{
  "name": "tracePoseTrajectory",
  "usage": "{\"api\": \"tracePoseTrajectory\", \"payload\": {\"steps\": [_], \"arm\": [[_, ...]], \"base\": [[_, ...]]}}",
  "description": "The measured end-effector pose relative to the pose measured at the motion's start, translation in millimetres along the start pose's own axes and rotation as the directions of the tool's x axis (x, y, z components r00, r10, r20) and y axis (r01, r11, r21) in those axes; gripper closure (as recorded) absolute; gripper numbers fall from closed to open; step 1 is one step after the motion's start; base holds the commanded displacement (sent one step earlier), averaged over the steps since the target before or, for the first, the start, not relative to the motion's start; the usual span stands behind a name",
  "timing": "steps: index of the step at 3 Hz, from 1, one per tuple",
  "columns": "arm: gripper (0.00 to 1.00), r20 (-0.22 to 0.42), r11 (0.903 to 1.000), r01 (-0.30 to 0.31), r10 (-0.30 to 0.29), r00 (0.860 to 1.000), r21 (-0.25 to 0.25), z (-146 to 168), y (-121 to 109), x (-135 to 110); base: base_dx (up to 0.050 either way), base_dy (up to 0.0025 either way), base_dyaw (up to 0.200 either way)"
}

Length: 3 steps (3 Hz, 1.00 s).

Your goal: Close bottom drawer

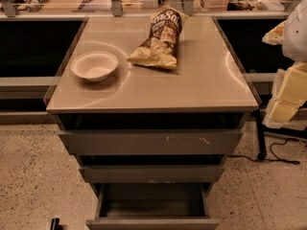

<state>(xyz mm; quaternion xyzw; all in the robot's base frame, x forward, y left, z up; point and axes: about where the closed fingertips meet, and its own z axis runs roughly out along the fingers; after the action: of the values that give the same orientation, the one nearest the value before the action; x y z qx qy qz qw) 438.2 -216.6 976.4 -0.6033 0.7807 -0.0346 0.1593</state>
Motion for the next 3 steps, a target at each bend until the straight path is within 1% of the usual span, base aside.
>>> {"api": "tracePoseTrajectory", "payload": {"steps": [1,2,3], "arm": [[0.0,0.0,1.0,0.0,0.0,1.0,0.0,0.0,0.0,0.0],[0.0,0.0,1.0,0.0,0.0,1.0,0.0,0.0,0.0,0.0],[0.0,0.065,0.9992,-0.04,0.04,0.997,0.002,17.5,10.2,4.3]], "base": [[-0.049,0.0,0.0],[0.0,0.0,0.0],[0.0,0.0,0.0]]}}
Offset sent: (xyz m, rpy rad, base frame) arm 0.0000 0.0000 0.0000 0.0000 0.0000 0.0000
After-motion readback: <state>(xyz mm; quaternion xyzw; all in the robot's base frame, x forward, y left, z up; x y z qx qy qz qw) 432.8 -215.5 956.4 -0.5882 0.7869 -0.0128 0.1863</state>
